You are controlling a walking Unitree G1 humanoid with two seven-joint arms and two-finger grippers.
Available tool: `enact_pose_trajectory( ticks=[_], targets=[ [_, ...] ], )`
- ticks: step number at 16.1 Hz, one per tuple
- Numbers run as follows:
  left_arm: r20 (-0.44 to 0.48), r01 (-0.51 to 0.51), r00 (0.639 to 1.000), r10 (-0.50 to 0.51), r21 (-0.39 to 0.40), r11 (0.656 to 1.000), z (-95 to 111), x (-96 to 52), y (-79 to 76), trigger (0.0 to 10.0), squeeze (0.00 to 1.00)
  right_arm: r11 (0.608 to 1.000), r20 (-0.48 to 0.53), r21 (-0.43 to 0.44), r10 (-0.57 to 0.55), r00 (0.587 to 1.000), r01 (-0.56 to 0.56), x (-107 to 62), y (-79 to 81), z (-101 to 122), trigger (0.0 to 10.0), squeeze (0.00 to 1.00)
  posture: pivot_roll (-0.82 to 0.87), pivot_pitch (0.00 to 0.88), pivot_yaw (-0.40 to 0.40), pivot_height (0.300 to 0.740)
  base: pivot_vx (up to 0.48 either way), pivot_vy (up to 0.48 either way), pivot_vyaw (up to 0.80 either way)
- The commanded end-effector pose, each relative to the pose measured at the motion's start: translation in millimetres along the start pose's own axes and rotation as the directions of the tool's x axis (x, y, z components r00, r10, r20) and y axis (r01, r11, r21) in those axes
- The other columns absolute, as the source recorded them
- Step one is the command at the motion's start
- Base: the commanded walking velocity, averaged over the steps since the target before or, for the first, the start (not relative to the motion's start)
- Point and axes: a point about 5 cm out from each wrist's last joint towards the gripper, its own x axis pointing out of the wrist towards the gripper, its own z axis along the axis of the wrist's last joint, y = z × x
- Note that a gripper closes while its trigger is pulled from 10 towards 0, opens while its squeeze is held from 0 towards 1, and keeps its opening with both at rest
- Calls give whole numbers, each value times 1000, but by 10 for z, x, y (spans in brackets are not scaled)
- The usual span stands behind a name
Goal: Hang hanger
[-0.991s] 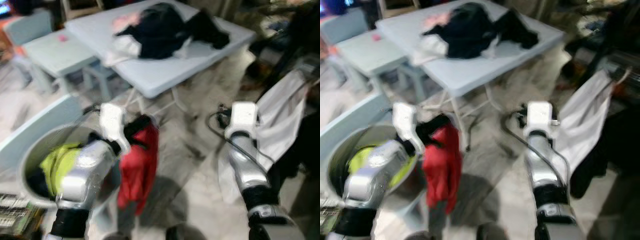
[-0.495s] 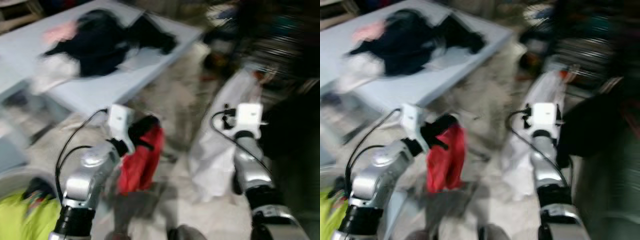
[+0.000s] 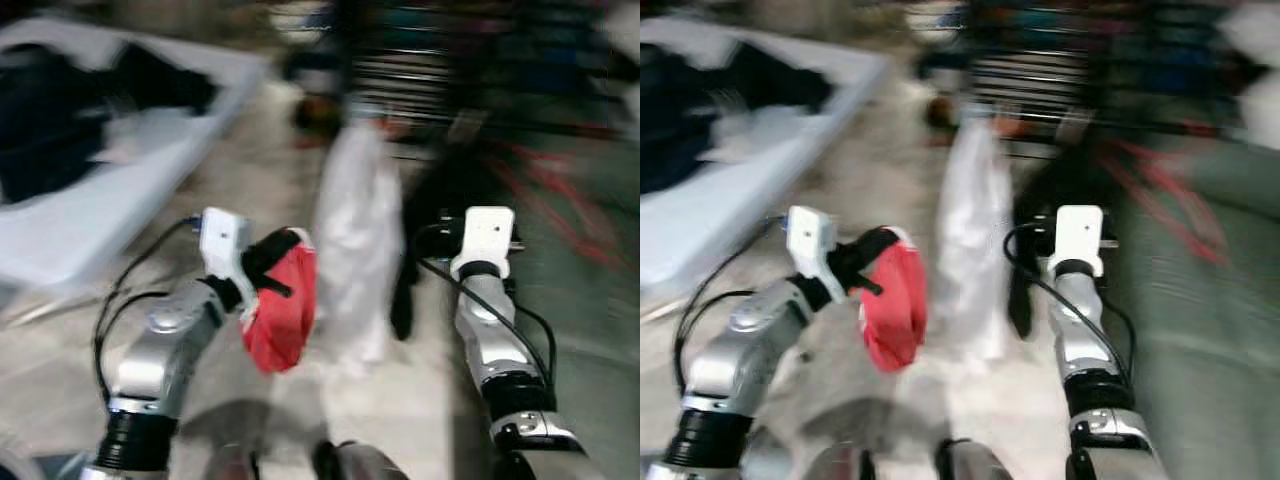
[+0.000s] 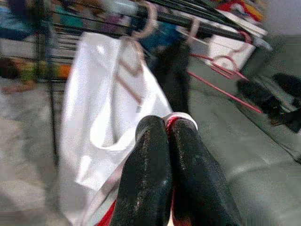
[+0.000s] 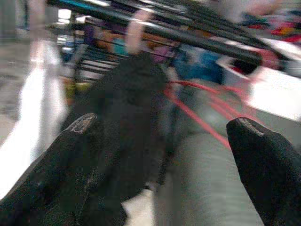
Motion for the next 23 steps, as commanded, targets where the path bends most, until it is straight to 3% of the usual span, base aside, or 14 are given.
enact_pose_trajectory(
  ticks=[1, 2, 7, 10, 19, 23],
  targets=[
    [23, -9, 1000, 9, 1, 1000, 27, -12, 31, 10000, 0, 1000, 6, 0, 5, 1000, -5, -12, -9, 9, 10000, 0, 24, 60, -43, 740, 0, 0, -800],
    [0, -68, 998, 68, 6, 998, -64, -98, 177, 10000, 0, 1000, 7, -24, 12, 1000, -12, -37, -66, -16, 10000, 0, 19, 56, -39, 740, 0, 0, -800],
    [-28, -137, 990, 137, -9, 990, -172, -201, 349, 10000, 0, 998, -1, -70, 5, 1000, -5, -81, -249, -83, 10000, 0, 14, 53, -39, 740, 54, 0, -800],
    [-20, -139, 990, 139, -9, 990, -176, -188, 367, 10000, 0, 998, 6, -58, 24, 1000, -24, -94, -224, -71, 10000, 0, 9, 50, -40, 740, 310, 326, -717],
    [-31, -151, 988, 151, 2, 989, -190, -182, 415, 10000, 0, 998, 6, -49, 50, 999, -50, -130, -139, -66, 10000, 0, 7, 59, -38, 740, 283, 387, 0],
    [-62, -52, 996, 59, 113, 992, -104, -119, 344, 10000, 0, 998, 10, -41, 56, 998, -55, -108, -68, -30, 10000, 0, 8, 72, -39, 740, 128, 413, 0]
  ],
)
